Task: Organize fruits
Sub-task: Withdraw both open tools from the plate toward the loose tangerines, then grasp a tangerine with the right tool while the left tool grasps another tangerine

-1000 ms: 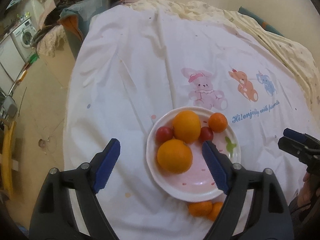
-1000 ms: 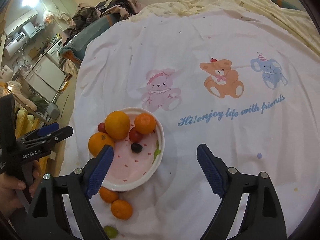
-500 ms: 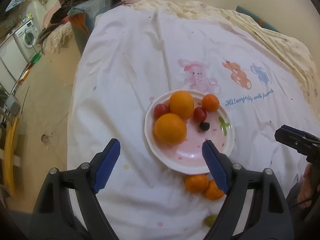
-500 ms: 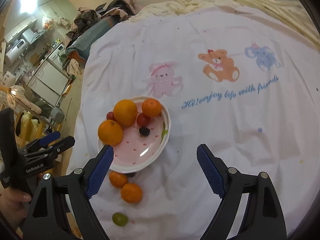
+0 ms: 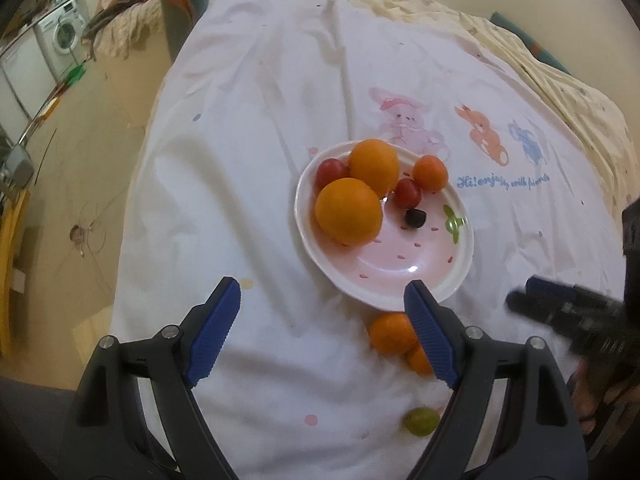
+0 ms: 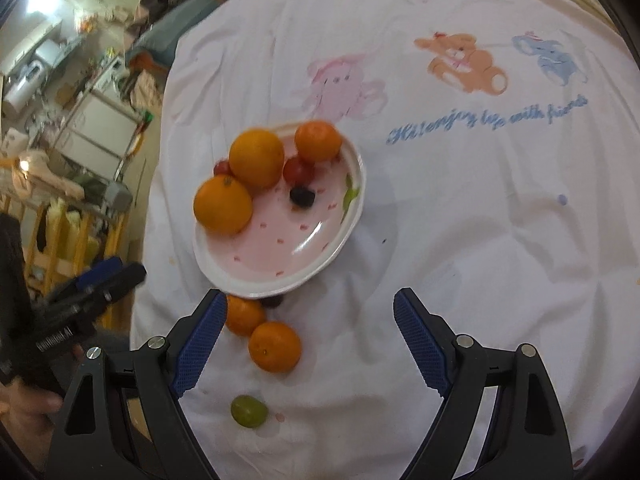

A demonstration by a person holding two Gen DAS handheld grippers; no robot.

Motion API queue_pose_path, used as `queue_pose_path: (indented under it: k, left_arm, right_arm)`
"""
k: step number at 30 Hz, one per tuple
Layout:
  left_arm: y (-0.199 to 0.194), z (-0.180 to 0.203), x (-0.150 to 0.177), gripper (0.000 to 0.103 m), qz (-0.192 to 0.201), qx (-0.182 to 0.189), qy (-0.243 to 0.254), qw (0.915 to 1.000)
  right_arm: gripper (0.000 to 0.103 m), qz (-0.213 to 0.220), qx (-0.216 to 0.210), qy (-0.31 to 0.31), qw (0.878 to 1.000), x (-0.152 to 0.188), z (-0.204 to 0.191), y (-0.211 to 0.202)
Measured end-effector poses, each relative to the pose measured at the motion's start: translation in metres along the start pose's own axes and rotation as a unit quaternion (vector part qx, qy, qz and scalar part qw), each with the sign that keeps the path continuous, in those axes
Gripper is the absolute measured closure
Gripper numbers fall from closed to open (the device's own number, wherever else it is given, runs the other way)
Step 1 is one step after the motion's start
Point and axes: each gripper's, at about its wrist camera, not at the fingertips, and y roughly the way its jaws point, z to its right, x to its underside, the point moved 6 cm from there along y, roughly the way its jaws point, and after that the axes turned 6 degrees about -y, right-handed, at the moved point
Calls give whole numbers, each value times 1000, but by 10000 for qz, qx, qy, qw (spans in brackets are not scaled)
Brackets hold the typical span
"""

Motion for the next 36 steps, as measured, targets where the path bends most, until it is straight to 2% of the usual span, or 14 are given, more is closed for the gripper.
queue_pose_path:
  k: [8, 12, 17, 19, 22, 29, 33, 36]
  left_arm:
    - [0, -5, -5, 22, -43, 71, -258, 9996]
    - [0, -4, -4, 22, -67, 102, -269, 9996]
    - [3, -6, -4, 21, -137, 133, -328, 9993]
    - [4, -6, -4, 22, -169, 158, -357, 9991]
    - [6, -4, -3, 22, -201, 167, -339, 9991]
    - [9, -5, 1, 22, -239, 89, -269, 9993]
    - [16, -6, 6, 22, -340, 79, -217, 9992]
    - [23, 0, 13, 22, -530, 137, -128, 9984]
  right_arm:
    - [17, -714, 210, -877, 9934, 26, -31, 47]
    - [28, -937, 280, -1338, 9862, 34, -49, 69]
    - [37, -1022, 346, -1612, 9810, 39, -60, 80]
    - [41, -1033, 391, -1659, 9799, 41, -60, 82]
    - [56, -1065, 396, -1708, 9787, 42, -61, 83]
    - [57, -940, 266, -1631, 9818, 39, -62, 70]
    - [57, -703, 136, -1351, 9882, 31, -50, 46]
    - [57, -367, 74, -1040, 9939, 18, -37, 24]
